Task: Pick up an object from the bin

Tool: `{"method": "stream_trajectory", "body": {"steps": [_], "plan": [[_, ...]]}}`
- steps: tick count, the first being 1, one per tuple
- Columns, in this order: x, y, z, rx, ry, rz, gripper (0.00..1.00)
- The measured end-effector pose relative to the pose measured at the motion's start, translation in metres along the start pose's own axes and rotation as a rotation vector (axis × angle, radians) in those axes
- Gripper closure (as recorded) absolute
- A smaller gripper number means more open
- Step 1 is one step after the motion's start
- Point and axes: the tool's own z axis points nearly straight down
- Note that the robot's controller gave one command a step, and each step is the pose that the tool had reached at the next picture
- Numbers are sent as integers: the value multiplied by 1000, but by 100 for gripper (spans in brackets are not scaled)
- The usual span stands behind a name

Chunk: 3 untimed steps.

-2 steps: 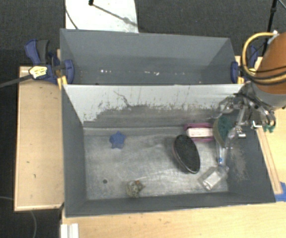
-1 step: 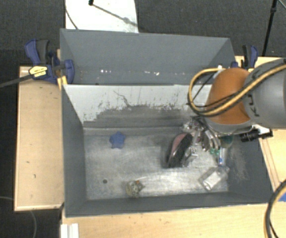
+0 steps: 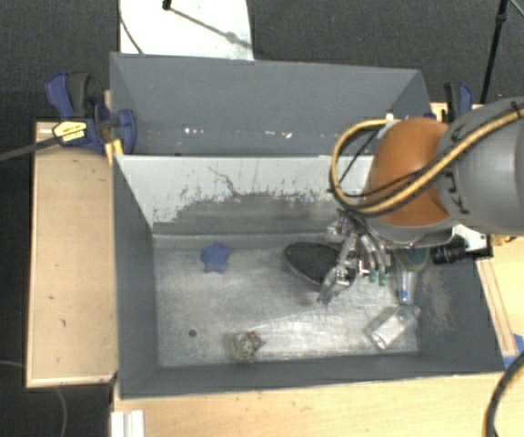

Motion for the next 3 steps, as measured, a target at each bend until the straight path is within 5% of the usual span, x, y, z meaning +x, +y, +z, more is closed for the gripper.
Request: {"method": "stream_trajectory", "body": {"steps": [1, 2, 3], "plan": [[1, 3, 1, 2, 0, 332, 0], [-9, 15, 29, 1, -2, 515, 0], [-10, 15, 28, 2, -3, 508, 0]]}}
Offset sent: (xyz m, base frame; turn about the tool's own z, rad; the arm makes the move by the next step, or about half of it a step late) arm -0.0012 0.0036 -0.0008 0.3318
